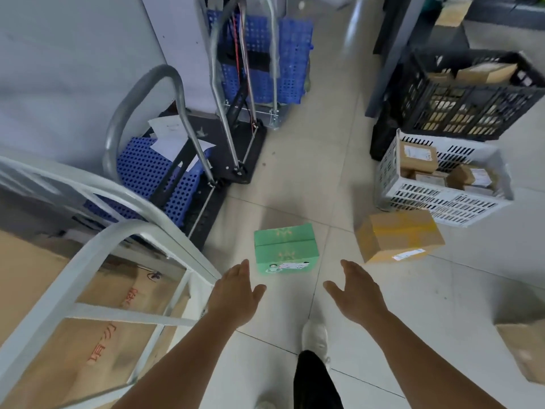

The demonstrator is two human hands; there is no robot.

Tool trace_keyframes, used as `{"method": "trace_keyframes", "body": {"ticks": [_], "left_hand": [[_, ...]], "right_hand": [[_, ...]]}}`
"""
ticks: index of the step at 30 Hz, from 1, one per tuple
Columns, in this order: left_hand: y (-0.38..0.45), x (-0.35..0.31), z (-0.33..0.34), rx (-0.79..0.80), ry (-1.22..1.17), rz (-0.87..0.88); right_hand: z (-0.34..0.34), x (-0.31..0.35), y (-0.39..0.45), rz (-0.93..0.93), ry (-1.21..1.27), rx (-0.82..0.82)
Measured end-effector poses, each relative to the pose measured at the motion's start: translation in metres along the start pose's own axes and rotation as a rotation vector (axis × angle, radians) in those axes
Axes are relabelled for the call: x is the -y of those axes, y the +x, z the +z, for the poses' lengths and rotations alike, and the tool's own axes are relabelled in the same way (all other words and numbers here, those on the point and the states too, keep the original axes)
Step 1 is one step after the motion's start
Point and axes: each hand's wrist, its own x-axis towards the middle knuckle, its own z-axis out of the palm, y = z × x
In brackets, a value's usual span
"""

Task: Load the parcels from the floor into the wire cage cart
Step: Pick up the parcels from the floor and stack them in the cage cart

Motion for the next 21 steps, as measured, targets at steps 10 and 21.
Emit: {"method": "trace_keyframes", "body": {"ticks": [10,21], "left_hand": [[0.177,0.022,0.08,0.116,-0.15,-0.213],[0.336,0.053,0.209,0.09,-0.281,-0.357]], "right_hand": [[0.063,-0.021,0.191,0.056,0.089,0.119],[0.184,-0.064,0.357,0.1,0.213,0.135]]}}
